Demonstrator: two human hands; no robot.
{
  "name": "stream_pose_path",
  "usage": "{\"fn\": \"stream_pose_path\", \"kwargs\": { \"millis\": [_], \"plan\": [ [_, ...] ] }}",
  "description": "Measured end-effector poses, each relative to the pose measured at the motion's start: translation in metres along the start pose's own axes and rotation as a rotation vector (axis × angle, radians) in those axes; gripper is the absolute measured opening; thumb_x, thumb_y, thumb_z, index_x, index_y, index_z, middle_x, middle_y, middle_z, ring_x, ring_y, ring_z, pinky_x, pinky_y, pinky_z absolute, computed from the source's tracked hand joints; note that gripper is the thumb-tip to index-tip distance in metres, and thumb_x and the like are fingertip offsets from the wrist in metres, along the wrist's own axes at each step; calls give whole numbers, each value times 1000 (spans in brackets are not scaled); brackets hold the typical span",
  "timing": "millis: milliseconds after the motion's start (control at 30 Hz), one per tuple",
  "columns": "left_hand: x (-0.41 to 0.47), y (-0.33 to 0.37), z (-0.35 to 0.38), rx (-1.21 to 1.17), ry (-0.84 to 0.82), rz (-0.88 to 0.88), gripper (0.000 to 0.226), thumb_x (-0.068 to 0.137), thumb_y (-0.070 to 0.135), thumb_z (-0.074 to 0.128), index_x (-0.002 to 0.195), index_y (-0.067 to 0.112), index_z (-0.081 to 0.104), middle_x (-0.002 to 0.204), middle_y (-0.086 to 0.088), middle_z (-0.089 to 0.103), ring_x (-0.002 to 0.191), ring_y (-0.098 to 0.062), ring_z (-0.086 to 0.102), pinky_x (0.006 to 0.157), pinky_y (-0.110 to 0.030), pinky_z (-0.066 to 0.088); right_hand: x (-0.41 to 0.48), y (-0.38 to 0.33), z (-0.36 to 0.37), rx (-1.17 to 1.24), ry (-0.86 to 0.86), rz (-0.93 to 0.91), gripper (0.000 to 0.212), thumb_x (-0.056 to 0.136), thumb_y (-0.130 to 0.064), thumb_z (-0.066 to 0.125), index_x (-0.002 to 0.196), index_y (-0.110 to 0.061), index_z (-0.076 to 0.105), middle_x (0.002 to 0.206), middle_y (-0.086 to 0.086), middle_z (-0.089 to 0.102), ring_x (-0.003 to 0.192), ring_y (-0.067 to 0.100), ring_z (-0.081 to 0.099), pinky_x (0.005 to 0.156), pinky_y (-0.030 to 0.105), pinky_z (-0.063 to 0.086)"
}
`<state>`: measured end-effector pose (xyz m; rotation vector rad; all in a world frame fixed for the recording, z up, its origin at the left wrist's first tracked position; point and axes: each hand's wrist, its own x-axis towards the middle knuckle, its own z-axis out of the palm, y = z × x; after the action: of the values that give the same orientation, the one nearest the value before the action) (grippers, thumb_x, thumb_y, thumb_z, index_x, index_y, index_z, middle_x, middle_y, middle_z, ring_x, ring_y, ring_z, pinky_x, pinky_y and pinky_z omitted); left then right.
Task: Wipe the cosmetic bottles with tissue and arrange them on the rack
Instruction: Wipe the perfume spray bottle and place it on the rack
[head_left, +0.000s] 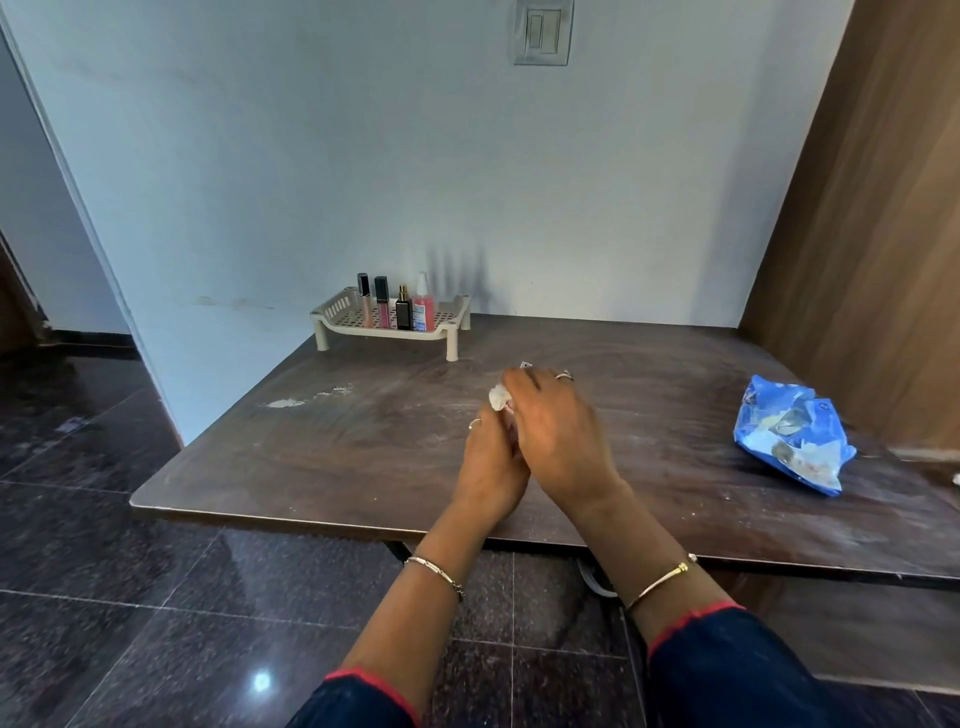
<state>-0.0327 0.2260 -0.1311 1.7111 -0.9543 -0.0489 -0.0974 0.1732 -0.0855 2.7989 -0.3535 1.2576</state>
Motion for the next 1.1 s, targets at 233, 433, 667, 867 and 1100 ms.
{"fn": "stream_pose_path", "kwargs": {
  "millis": [233,433,667,867,1100],
  "plan": [
    [7,-29,-3,-79,-15,-53,22,76,9,49,97,13,49,91,-17,56,92,-41,54,68,-44,45,-13,5,16,32,-62,-159,23,82,-8,46,94,-10,66,91,6,66,78,25,62,62,33,53],
    [10,-27,-43,-15,168,-151,16,92,4,50,92,9,36,78,3,42,69,-12,44,53,-12,36,-13,16,35,267,-191,9,12,82,-1,54,84,-10,61,79,6,64,73,27,59,63,35,41],
    [31,-45,-103,-189,217,-300,19,98,32,46,99,14,44,90,-6,52,84,-18,52,77,-39,47,30,-5,69,813,-204,440,16,83,-3,66,90,-16,62,92,3,72,80,13,68,74,25,54],
    [74,-57,-152,-113,329,-272,22,89,25,63,107,19,52,89,6,59,84,-15,57,74,-32,48,69,-16,104,1076,-273,648,26,91,5,54,105,-11,69,92,-3,64,82,14,64,65,19,57],
    [152,-82,-200,121,452,-238,38,82,36,69,113,14,63,105,-5,67,94,-22,62,81,-30,48,101,-9,143,1064,-298,672,23,84,2,65,84,-20,73,88,3,72,78,13,68,73,22,57]
  ]
}}
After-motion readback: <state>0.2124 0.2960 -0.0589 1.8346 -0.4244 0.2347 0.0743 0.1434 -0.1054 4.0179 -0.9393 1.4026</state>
